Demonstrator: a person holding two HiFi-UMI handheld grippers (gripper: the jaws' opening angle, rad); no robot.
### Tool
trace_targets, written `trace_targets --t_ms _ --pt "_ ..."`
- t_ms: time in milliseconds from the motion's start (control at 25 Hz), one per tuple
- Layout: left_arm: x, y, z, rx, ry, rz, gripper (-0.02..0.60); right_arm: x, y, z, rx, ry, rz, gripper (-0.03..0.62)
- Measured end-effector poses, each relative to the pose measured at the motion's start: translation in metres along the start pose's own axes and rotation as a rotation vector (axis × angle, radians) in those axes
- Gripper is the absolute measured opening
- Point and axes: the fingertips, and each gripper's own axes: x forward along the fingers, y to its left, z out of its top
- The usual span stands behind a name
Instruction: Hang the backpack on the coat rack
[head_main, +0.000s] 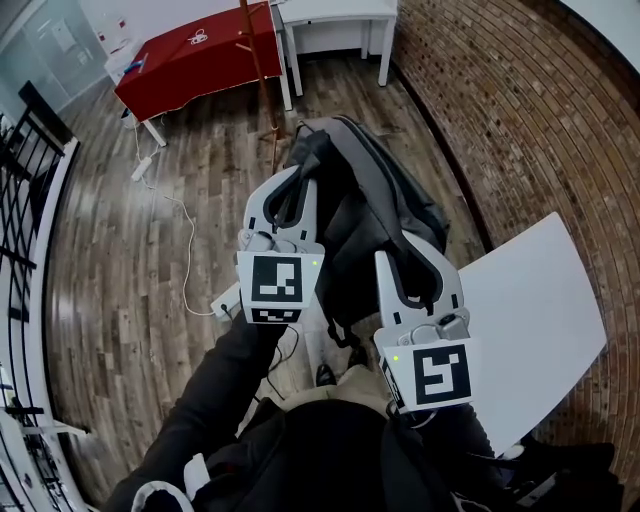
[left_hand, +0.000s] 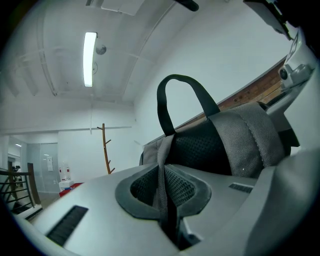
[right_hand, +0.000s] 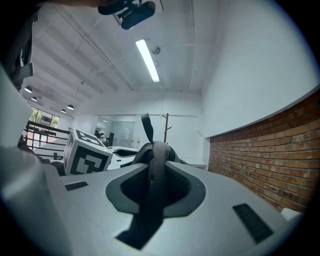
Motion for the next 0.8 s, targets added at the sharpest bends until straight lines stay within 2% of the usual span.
trace_targets --t_ms 520,800 --pt "0.112 0.031 -0.016 0.027 -0.004 0.041 0.038 0.1 -0.057 0.0 0.027 -0.082 0.034 0.06" --pt "0.168 0.048 -0.019 0.029 0.012 0.075 0.038 0.151 -0.093 0.0 0.015 -0.078 0.08 0.06"
